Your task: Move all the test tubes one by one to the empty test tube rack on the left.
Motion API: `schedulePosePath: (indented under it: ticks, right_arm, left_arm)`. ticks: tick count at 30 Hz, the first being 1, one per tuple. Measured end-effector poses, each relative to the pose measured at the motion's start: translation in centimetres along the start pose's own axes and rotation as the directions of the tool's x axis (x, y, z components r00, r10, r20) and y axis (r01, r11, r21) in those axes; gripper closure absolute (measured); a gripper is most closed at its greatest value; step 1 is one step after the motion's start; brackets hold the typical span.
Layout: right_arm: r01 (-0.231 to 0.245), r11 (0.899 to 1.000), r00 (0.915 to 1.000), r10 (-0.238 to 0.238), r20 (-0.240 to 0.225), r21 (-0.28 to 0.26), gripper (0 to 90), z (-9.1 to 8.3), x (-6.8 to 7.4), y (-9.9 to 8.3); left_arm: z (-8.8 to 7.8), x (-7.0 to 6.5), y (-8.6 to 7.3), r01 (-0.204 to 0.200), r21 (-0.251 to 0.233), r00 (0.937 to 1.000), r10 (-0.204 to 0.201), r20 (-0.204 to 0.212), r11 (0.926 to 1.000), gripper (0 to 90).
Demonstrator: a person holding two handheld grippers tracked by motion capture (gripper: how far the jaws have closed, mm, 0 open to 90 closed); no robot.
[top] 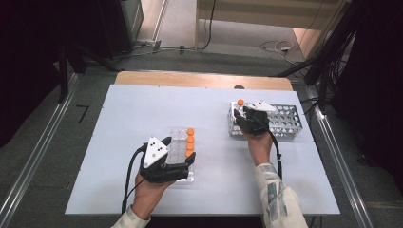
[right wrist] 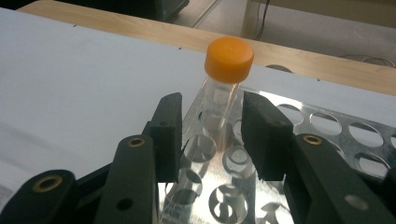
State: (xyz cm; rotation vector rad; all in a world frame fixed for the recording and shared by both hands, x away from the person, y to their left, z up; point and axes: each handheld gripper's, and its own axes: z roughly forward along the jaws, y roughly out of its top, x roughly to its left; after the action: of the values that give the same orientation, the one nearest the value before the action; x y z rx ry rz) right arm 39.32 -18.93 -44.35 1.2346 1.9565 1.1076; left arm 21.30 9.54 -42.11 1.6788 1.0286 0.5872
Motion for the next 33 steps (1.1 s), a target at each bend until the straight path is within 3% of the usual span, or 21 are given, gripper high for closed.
schedulePosePath:
  ticks: [5, 21, 33]
  right_arm:
    - [-0.037, 0.999, 0.9993, 0.037, -0.008, 0.002, 60.0, 0.9, -0.6, 0.2]
    - [-0.034, 0.999, 0.9993, 0.034, -0.013, 0.024, 67.7, 2.4, -0.3, 0.4]
    - [-0.038, 0.999, 0.9991, 0.038, -0.016, -0.020, 71.6, 1.4, -0.5, 1.0]
  left_arm:
    - [0.1, 0.2, -0.1, 0.005, 0.004, 1.0000, -0.005, -0.003, 1.0000, 10.5]
    - [0.2, 0.2, -0.2, 0.000, 0.015, 1.0000, 0.000, -0.003, 0.9999, 11.3]
    - [0.2, 0.2, -0.2, -0.001, 0.018, 1.0000, 0.001, -0.005, 0.9998, 11.7]
